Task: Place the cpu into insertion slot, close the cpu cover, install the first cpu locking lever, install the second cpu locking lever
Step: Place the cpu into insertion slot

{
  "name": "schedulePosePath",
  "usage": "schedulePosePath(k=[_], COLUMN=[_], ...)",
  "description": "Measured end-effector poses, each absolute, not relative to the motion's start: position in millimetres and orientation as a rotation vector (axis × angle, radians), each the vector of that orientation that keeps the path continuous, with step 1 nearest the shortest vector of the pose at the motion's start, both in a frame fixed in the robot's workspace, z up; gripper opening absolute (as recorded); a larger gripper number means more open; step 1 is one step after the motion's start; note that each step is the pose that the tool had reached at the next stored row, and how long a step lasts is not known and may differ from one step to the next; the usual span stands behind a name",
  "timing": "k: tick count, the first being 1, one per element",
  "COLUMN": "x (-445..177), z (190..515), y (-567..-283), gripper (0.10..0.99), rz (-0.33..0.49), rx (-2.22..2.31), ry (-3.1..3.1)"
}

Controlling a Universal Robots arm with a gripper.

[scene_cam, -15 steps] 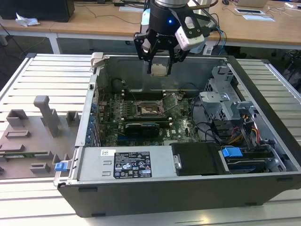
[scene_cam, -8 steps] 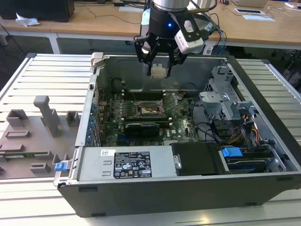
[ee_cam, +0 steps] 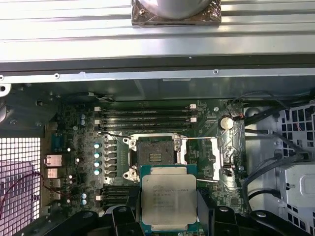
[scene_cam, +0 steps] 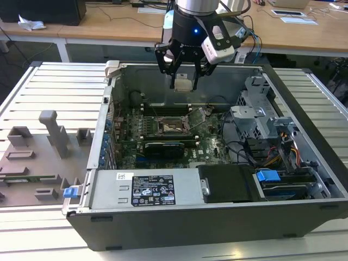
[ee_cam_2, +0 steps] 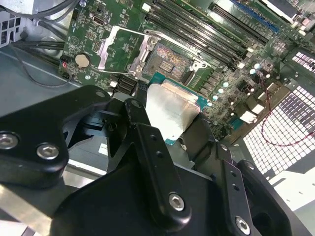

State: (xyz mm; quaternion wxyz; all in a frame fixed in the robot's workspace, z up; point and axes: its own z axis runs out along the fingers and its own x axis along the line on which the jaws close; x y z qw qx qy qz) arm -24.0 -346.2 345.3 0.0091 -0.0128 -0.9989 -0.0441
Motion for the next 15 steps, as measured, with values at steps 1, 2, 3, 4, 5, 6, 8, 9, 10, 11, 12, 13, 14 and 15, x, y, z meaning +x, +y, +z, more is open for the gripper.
schedulePosePath(k=[1, 2, 3, 4, 5, 6, 8, 9, 10, 11, 12, 13, 14, 15], x=[-24.0, -24.0, -24.0, -24.0, -24.0, -24.0, -24.0, -24.0, -24.0, -24.0, -24.0, -24.0, -24.0, -24.0], z=[344.9, 344.3, 344.0, 343.6, 343.1, 342.8, 342.0, 341.6, 341.2, 340.9, 340.4, 340.0, 339.6, 339.0], y=[-346.2, -346.2, -346.2, -346.2, -346.2, -346.2, -346.2, -346.2, -346.2, -346.2, -346.2, -346.2, -346.2, -346.2], gripper=[0.541, 0.541, 0.541, 0.541, 0.541, 0.541, 0.541, 0.541, 0.541, 0.541, 0.541, 0.541, 0.541, 0.541], rz=[-0.138, -0.138, -0.138, -0.138, -0.138, -0.138, -0.138, -0.138, -0.138, -0.138, -0.138, -0.138, -0.138, -0.138], rx=[-0.04, -0.04, -0.04, -0.04, -0.04, -0.04, -0.04, -0.04, -0.04, -0.04, -0.04, -0.04, -0.04, -0.04], ry=[-3.12, -3.12, -3.12, -3.12, -3.12, -3.12, -3.12, -3.12, -3.12, -3.12, -3.12, -3.12, -3.12, -3.12])
